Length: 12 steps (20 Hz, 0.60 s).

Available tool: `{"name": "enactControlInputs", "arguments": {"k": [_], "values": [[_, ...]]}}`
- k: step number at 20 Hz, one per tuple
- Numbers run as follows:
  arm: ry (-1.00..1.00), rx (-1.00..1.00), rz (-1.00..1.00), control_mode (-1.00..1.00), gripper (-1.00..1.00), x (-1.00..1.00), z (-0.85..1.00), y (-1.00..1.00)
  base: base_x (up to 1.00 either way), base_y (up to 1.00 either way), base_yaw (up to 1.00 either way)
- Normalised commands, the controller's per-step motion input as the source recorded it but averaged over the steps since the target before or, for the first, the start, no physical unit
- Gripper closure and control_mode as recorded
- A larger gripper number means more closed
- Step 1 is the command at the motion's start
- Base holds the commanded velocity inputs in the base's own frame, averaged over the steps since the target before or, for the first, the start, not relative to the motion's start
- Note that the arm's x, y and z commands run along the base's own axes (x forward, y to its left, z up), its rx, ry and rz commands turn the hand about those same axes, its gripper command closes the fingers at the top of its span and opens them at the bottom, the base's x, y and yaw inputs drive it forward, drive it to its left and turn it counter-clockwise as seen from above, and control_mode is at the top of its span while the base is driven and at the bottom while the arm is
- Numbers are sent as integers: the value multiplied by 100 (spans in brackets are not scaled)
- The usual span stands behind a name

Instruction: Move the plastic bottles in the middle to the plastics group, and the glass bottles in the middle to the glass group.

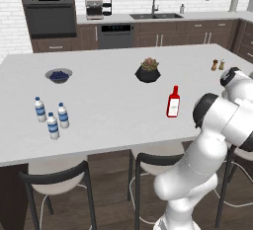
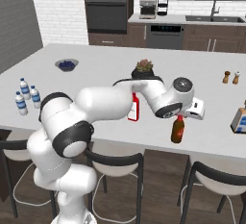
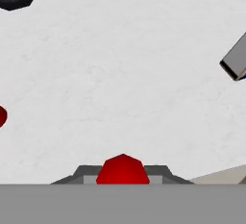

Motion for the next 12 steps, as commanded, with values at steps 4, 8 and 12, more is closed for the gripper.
{"name": "enactControlInputs", "arguments": {"k": [4, 8, 12], "values": [[-6, -2, -3, -100, 100, 9, -2, -34, 0, 0, 0], [-15, -6, -2, -100, 100, 7, 0, -27, 0, 0, 0], [-17, -6, 0, -100, 100, 21, 1, -11, 0, 0, 0]]}}
